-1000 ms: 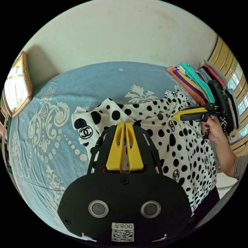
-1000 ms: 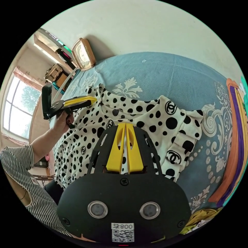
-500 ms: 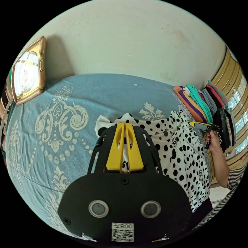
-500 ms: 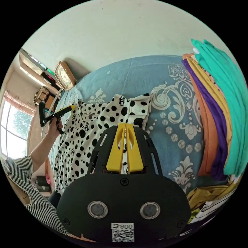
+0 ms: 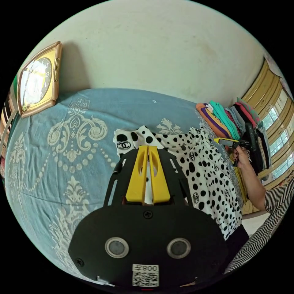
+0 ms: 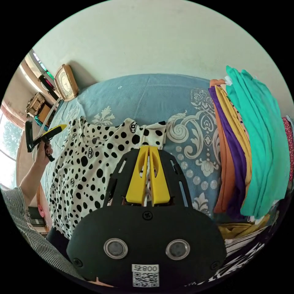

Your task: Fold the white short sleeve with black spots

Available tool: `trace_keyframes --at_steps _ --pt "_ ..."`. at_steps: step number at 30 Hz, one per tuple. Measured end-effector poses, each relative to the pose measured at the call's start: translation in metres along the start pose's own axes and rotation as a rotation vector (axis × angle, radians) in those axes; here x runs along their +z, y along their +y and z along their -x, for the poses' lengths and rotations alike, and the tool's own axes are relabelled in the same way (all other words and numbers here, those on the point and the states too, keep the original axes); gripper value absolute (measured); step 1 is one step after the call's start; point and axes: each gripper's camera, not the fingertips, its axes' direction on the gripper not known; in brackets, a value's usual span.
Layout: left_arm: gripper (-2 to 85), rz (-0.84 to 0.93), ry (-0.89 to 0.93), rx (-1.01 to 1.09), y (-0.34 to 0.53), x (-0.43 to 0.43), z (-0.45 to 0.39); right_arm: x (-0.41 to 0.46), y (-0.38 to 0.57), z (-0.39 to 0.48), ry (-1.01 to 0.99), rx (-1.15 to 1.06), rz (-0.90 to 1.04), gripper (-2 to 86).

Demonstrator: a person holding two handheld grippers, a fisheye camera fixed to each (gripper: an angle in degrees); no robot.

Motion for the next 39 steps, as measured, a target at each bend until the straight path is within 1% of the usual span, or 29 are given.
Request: trace_keyframes --at_steps 4,6,8,9,11,12,14,15,17,18,19,20,22,24,28,30,32,34,36,37,39 --pt "0.5 0.109 -0.045 -0.015 0.039 -0.014 0.000 -0.026 0.053 0.017 -0.065 -0.044 0.010 0.1" --pt "0.8 0.148 -0.063 -0.045 0.052 -0.019 0.006 -0.023 0.083 0.025 -0.026 -0.049 0.090 0.2" --pt "1.3 0.111 -0.042 -0.096 0.057 -0.037 0.010 -0.018 0.097 0.022 0.046 -0.016 0.152 0.2" --pt "2.0 0.063 -0.046 -0.090 0.062 -0.053 0.008 -0.024 0.102 0.020 0.027 0.003 0.154 0.3" --pt "3.6 0.038 -0.077 -0.096 0.070 -0.072 0.007 -0.044 0.111 0.020 0.025 0.005 0.087 0.5" --pt "5.0 0.053 -0.069 -0.112 0.077 -0.078 0.010 -0.054 0.116 0.019 0.059 0.012 0.057 0.8" --pt "5.1 0.083 -0.021 -0.144 0.090 -0.080 0.017 -0.060 0.124 0.012 0.081 0.055 0.057 1.4" --pt "3.9 0.120 -0.010 -0.165 0.097 -0.077 0.022 -0.059 0.129 0.006 0.046 0.083 0.078 1.9" --pt "2.3 0.160 -0.048 -0.165 0.106 -0.075 0.024 -0.052 0.136 0.001 -0.026 0.095 0.103 1.7" --pt "1.6 0.142 -0.069 -0.181 0.109 -0.082 0.024 -0.044 0.140 -0.001 -0.025 0.096 0.143 1.1" --pt "1.4 0.149 -0.072 -0.189 0.110 -0.085 0.025 -0.042 0.142 -0.002 -0.015 0.087 0.151 0.9" --pt "1.0 0.149 -0.081 -0.194 0.112 -0.091 0.025 -0.046 0.147 -0.003 -0.017 0.074 0.121 0.6" --pt "0.8 0.137 -0.132 -0.191 0.115 -0.102 0.025 -0.050 0.149 -0.010 -0.062 0.110 0.148 0.4" --pt "0.7 0.158 -0.103 -0.224 0.122 -0.108 0.031 -0.058 0.155 -0.012 -0.007 0.104 0.146 0.2" --pt "0.8 0.110 -0.078 -0.297 0.137 -0.134 0.034 -0.065 0.163 -0.018 -0.043 0.147 0.139 0.1" --pt "0.8 0.074 -0.074 -0.287 0.149 -0.162 0.030 -0.079 0.172 -0.016 0.019 0.178 0.117 0.1" --pt "0.8 0.077 -0.070 -0.280 0.163 -0.182 0.024 -0.092 0.180 -0.013 0.058 0.180 0.114 0.1" --pt "0.8 0.086 -0.016 -0.273 0.182 -0.197 0.017 -0.106 0.192 -0.007 0.032 0.166 0.113 0.1" --pt "0.6 0.159 0.066 -0.244 0.208 -0.198 0.002 -0.116 0.213 0.011 -0.001 0.122 0.127 0.1" --pt "0.5 0.193 0.063 -0.236 0.214 -0.196 -0.002 -0.116 0.219 0.016 -0.001 0.104 0.140 0.1" --pt "0.4 0.294 -0.065 -0.187 0.231 -0.190 -0.013 -0.107 0.239 0.031 0.080 0.076 0.224 0.2"
